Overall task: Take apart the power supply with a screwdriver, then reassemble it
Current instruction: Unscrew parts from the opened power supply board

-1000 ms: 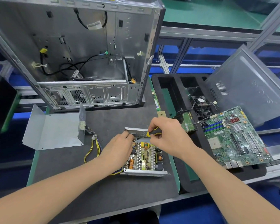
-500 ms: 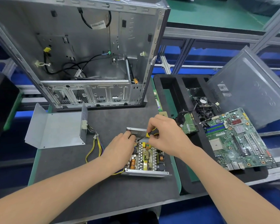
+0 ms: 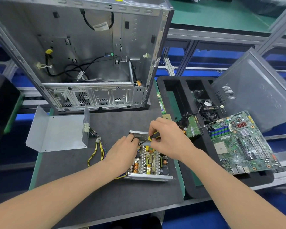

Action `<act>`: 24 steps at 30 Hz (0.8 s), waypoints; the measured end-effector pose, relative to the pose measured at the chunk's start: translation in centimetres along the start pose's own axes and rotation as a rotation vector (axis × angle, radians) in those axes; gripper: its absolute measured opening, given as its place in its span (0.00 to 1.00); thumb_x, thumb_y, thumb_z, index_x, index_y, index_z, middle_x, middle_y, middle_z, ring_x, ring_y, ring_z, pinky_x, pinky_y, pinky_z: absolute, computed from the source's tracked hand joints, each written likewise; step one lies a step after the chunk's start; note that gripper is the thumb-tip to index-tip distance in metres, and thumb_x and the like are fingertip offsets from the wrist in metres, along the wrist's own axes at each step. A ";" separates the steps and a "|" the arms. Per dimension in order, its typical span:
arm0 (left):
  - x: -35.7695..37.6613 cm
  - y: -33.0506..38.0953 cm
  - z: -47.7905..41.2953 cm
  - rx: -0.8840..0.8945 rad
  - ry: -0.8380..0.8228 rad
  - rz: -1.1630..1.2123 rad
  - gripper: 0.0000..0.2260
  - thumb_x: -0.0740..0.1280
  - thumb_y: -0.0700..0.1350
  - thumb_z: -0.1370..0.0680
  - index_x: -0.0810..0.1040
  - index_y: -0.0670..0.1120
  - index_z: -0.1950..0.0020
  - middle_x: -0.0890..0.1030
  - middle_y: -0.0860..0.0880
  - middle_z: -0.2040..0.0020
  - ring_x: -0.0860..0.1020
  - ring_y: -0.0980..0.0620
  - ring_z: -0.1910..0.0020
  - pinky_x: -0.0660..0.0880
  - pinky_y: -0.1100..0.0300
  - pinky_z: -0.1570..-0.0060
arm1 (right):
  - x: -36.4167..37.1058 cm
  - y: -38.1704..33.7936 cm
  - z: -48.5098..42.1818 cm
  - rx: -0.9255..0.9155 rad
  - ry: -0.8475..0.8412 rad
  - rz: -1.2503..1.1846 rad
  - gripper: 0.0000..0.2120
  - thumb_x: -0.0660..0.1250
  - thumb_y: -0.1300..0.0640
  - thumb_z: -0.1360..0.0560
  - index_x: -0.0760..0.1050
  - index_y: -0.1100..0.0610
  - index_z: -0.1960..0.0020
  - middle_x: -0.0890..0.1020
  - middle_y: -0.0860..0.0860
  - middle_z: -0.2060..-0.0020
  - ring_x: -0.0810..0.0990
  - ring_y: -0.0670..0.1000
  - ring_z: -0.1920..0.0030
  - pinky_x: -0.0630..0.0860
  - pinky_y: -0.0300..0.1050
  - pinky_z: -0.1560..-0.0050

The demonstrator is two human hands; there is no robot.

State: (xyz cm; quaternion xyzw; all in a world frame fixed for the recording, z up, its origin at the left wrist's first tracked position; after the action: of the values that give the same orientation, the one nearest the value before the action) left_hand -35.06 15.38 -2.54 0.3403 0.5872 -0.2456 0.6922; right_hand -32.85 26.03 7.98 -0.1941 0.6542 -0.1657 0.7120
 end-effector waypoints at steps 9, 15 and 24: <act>-0.3 0.1 0.0 -0.014 0.008 -0.004 0.12 0.63 0.43 0.17 0.74 0.46 0.33 0.75 0.46 0.38 0.76 0.46 0.43 0.73 0.53 0.42 | 0.3 -0.5 -0.3 -0.017 -0.046 0.023 0.07 0.70 0.65 0.28 0.76 0.56 0.52 0.75 0.49 0.53 0.78 0.51 0.53 0.80 0.57 0.52; 0.6 0.3 -0.3 0.043 -0.040 -0.068 0.14 0.60 0.43 0.16 0.73 0.45 0.31 0.74 0.47 0.34 0.73 0.46 0.39 0.72 0.51 0.39 | 0.5 -1.3 -0.7 -0.068 -0.091 0.088 0.08 0.69 0.65 0.27 0.75 0.55 0.50 0.74 0.49 0.52 0.78 0.53 0.52 0.79 0.57 0.51; 0.1 -0.6 0.0 -0.006 0.017 0.227 0.09 0.62 0.39 0.16 0.68 0.46 0.36 0.74 0.47 0.41 0.73 0.49 0.45 0.69 0.57 0.47 | 1.2 -2.1 -1.2 -0.136 -0.168 0.182 0.10 0.67 0.65 0.25 0.73 0.54 0.47 0.75 0.49 0.50 0.79 0.56 0.50 0.78 0.57 0.50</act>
State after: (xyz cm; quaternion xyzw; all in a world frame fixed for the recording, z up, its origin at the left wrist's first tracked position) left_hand -35.45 15.02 -2.78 0.4045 0.5513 -0.1612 0.7116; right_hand -33.90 23.58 7.88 -0.1950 0.6169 -0.0387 0.7615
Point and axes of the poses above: each hand's wrist, its own z-axis away from the middle knuckle, its own x-axis out of the palm, y = z × x, the point moved 9 cm from there along -z, towards the middle knuckle
